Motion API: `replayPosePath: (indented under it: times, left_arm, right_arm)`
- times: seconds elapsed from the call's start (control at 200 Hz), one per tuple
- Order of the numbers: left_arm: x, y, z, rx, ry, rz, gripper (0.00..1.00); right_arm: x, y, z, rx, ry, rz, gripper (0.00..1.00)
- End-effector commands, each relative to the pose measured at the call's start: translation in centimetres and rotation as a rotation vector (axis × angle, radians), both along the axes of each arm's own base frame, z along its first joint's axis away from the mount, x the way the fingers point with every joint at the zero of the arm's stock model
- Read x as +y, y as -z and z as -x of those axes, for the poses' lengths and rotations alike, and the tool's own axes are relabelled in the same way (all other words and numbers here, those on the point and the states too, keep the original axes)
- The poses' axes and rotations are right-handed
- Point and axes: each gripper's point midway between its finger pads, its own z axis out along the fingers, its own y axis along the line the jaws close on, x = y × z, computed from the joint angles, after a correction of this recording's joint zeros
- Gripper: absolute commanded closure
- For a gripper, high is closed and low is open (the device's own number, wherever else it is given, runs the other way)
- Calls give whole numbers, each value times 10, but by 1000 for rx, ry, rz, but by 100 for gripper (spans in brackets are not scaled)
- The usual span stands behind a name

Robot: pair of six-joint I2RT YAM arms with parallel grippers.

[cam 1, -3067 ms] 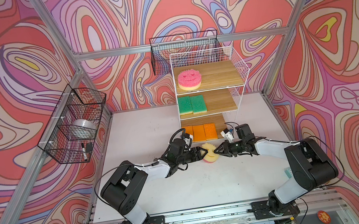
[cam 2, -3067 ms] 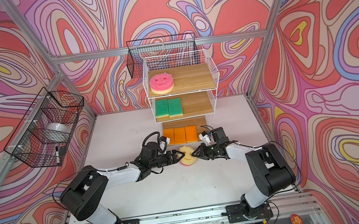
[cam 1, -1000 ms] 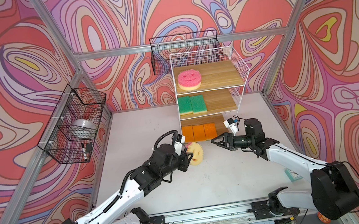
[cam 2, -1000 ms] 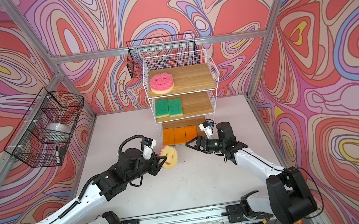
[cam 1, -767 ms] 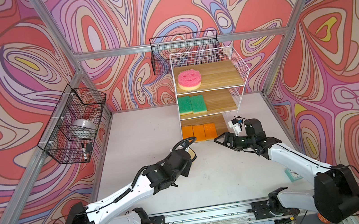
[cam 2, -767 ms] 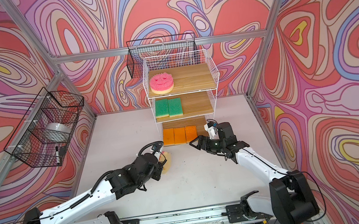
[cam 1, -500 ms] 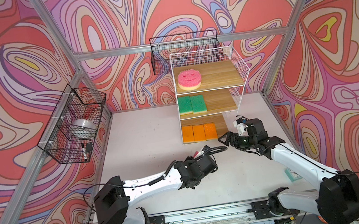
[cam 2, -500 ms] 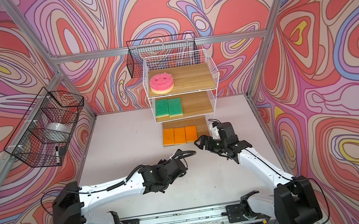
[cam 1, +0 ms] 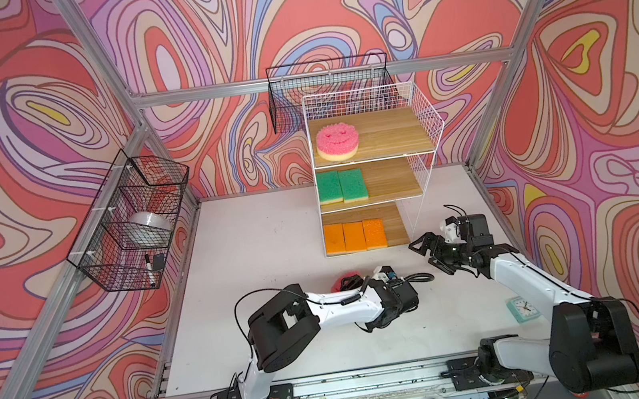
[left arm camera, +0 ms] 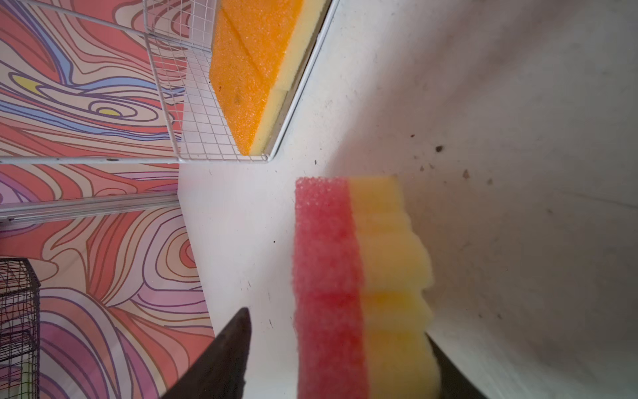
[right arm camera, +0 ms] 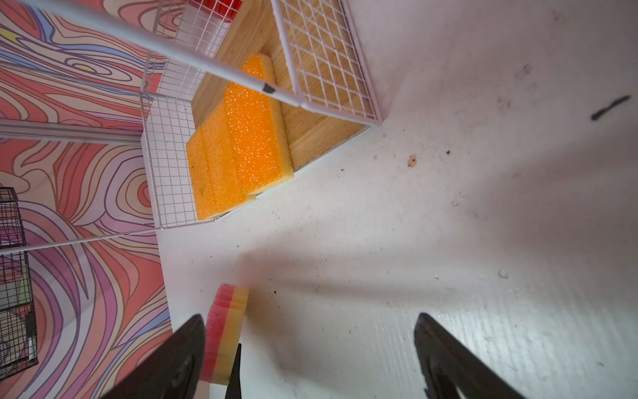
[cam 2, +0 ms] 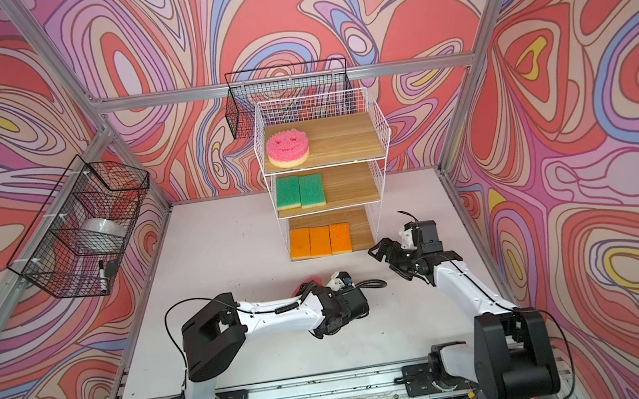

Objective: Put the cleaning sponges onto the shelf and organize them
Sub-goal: 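Lower the smiley sponge pink side up onto the table and open the left gripper, then move the right gripper over the smiley sponge and pinch its pink edge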

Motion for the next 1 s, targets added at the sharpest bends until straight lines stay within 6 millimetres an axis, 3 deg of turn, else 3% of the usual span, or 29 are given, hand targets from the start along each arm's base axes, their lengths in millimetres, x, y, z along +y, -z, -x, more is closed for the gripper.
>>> replayPosePath:
  times: [0.0,0.05,0.105,0.391,0.536,0.661,0.781,0.901,0.996]
  left_arm:
    - [-11,0,16,68,30,74,16]
    - [-18,3,21,104,39,116,12]
    - [-25,5,26,138,46,155,0]
    - [-52,-1,47,263,93,332,0]
    - [-50,-29,49,292,76,499,0]
    - [-26,-65,37,308,-6,750,0]
    - [13,-90,24,275,-98,882,0]
    - [55,-89,15,285,-228,969,1]
    - [85,-73,11,306,-346,1048,3]
  right_arm:
    - [-6,-12,1,-29,0,11,2]
    - [-7,-11,1,-26,2,15,2]
    - [-8,-11,1,-23,4,18,2]
    - [-16,-18,3,-31,9,83,2]
    - [-16,-23,7,-21,-48,136,10]
    - [-1,-18,16,3,-123,217,16]
    - [45,-10,29,26,-262,363,18]
    - [82,-2,33,49,-362,443,23]
    - [110,6,35,64,-445,536,23]
